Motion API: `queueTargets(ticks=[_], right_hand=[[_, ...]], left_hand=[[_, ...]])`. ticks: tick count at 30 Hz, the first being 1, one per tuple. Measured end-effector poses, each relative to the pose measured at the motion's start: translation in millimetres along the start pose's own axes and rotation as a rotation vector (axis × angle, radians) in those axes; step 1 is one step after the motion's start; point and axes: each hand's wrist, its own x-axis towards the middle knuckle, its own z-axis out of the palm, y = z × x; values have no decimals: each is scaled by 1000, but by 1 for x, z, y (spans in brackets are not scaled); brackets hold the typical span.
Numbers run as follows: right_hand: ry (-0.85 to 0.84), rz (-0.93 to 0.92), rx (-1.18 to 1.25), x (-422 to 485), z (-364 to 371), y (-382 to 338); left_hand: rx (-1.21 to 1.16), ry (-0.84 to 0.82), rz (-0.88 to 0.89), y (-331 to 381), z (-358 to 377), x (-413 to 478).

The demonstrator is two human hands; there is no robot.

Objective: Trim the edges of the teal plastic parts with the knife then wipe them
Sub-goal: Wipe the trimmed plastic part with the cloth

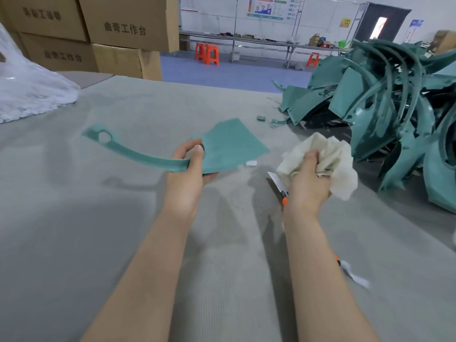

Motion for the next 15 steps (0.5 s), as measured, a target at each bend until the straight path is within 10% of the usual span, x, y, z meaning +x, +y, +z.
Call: queueTargets(ticks=[6, 9, 15], right_hand=[[-585, -580, -254, -64, 26, 16], [-620, -856, -487, -66, 29, 27], [-472, -529, -323, -23, 23, 22]], left_hand=[[-265, -47, -129, 1, 10, -8], [-367, -122, -178, 7, 8, -7], [-233, -173, -233, 9, 2, -5]])
